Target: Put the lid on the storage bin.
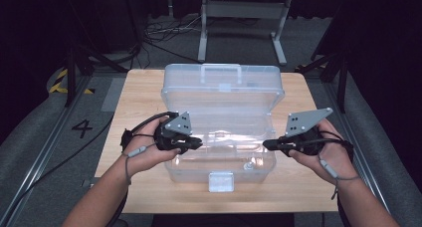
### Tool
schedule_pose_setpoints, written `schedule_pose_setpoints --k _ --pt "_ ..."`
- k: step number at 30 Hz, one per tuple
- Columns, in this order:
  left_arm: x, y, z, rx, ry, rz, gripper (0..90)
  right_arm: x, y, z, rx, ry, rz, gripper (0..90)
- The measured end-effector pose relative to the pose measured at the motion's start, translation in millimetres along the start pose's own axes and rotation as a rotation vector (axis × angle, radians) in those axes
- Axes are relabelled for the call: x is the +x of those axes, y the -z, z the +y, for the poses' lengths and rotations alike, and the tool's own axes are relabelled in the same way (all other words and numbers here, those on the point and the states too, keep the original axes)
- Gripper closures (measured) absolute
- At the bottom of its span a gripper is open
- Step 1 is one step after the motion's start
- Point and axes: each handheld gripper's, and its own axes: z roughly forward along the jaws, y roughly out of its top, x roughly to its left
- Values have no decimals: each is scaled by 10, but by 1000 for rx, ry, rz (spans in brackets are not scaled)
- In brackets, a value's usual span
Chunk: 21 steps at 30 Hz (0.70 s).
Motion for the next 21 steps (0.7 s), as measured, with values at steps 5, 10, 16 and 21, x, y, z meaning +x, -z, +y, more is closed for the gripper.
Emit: schedule_pose_setpoints --k 5,10,16,21 --pt "-1 -2 -10 2 0 -5 849 -92 39 -49 -108 -84 -56 900" --pt "-11 -6 -14 4 0 -7 848 -184 69 -115 -183 -169 -99 900" --pt "-12 -1 -16 4 -4 -6 845 -276 74 -189 -236 -242 -116 900" --pt "-14 1 -25 1 3 -11 845 -351 44 -269 -271 -295 -124 900"
